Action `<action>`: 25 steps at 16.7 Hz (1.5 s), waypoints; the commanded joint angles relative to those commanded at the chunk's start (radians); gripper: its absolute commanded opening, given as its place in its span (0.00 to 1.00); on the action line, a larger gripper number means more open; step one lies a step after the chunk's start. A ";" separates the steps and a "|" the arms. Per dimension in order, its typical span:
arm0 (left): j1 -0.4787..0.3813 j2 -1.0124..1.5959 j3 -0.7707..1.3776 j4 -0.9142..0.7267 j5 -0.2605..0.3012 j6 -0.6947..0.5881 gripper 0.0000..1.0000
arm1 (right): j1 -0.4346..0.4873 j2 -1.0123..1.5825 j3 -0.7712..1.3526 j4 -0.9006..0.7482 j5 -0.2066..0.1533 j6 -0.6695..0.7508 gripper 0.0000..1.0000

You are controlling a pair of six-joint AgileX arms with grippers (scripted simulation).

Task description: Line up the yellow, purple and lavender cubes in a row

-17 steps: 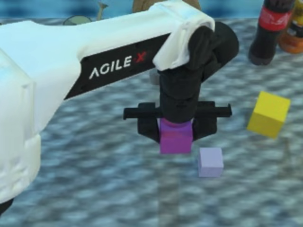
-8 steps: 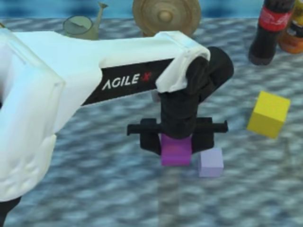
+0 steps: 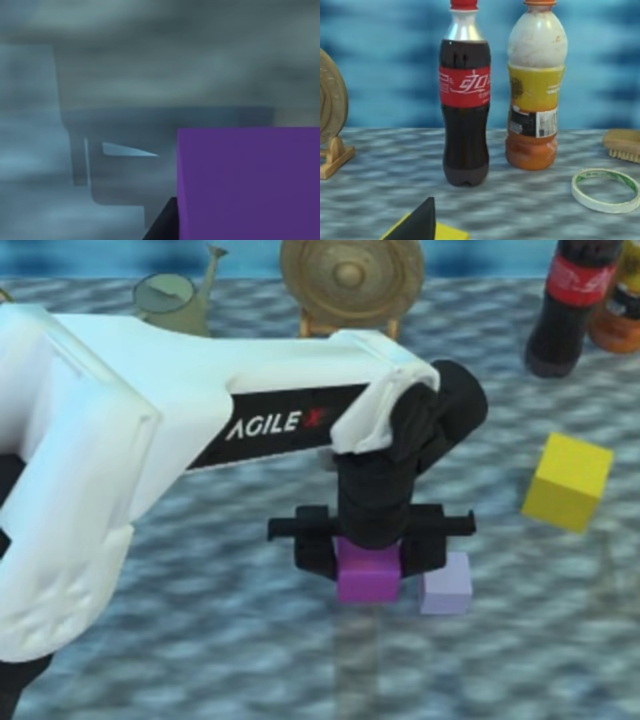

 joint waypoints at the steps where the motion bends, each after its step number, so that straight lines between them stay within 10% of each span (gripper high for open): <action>1: 0.000 0.000 0.000 0.000 0.000 0.000 0.23 | 0.000 0.000 0.000 0.000 0.000 0.000 1.00; 11: 0.000 0.000 0.000 0.000 0.000 0.000 0.98 | 0.000 0.000 0.000 0.000 0.000 0.000 1.00; 25: 0.005 -0.025 0.091 -0.119 -0.001 -0.003 1.00 | 0.000 0.000 0.000 0.000 0.000 0.000 1.00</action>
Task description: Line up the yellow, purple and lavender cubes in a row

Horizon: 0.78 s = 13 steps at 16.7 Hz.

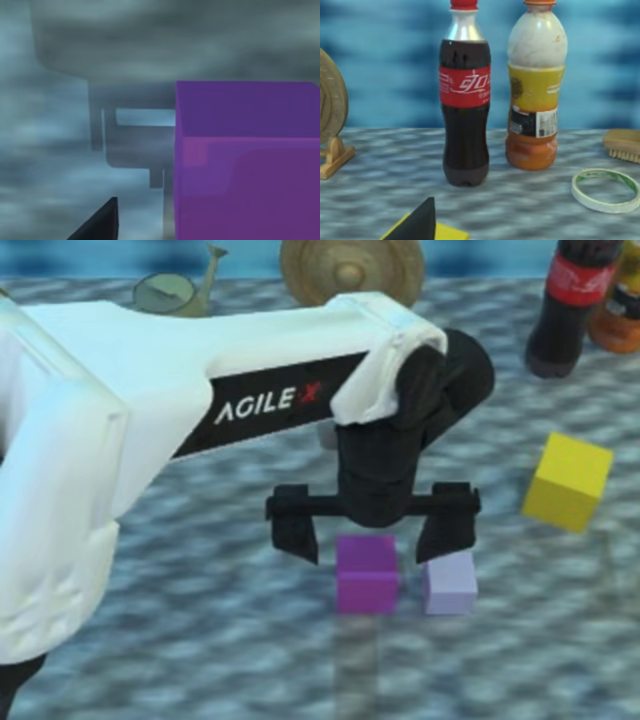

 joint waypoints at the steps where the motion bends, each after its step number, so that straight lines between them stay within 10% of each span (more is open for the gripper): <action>1: 0.003 -0.009 0.028 -0.044 0.000 -0.001 1.00 | 0.000 0.000 0.000 0.000 0.000 0.000 1.00; 13: 0.056 -0.136 -0.004 -0.062 -0.006 0.011 1.00 | 0.015 0.098 0.097 -0.071 -0.003 -0.054 1.00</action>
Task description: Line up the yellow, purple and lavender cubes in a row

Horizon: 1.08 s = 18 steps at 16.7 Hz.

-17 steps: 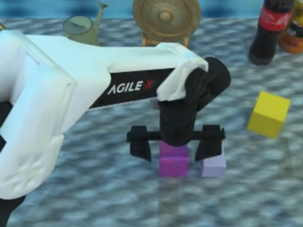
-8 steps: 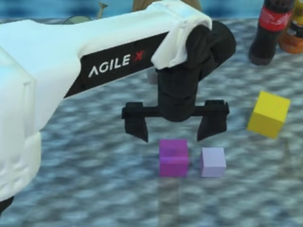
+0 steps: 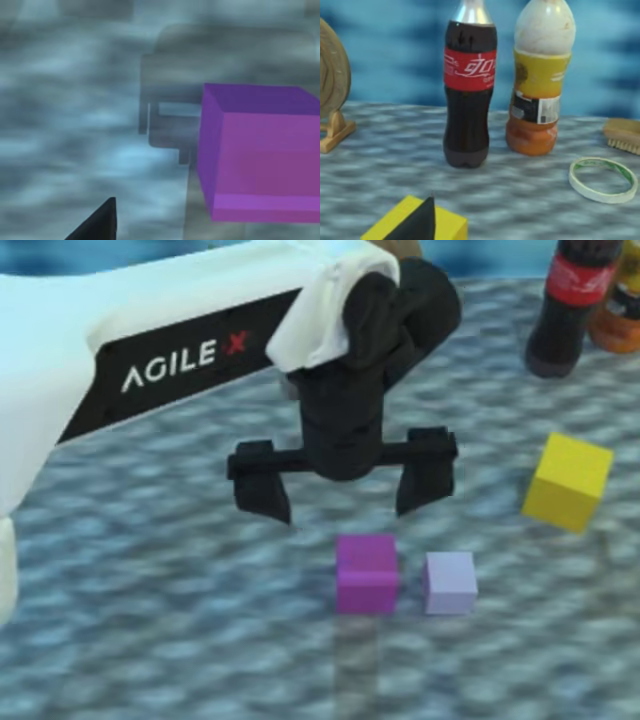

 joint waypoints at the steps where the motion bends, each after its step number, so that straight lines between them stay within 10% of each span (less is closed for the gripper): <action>1: 0.025 -0.052 -0.047 0.030 -0.002 0.007 1.00 | 0.006 0.047 0.047 -0.032 0.000 -0.024 1.00; 18: 0.672 -1.682 -1.453 0.919 0.000 0.558 1.00 | 0.150 1.640 1.314 -0.938 0.010 -0.696 1.00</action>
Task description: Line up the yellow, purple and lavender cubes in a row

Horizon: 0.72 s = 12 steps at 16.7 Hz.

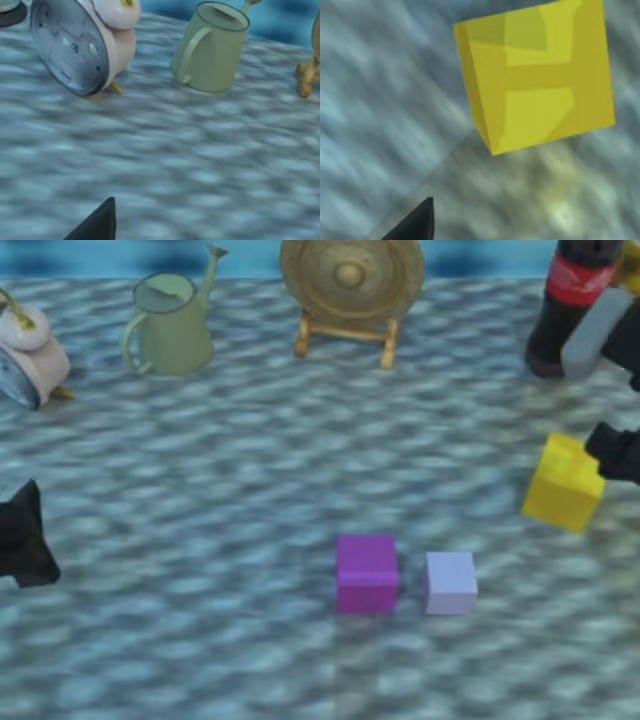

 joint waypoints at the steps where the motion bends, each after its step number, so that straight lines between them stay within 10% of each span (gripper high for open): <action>1: 0.026 -0.072 -0.062 0.049 0.003 0.044 1.00 | 0.007 0.074 0.065 -0.042 0.000 -0.032 1.00; 12: 0.123 -0.380 -0.299 0.261 0.019 0.249 1.00 | 0.035 0.364 0.332 -0.202 -0.005 -0.162 1.00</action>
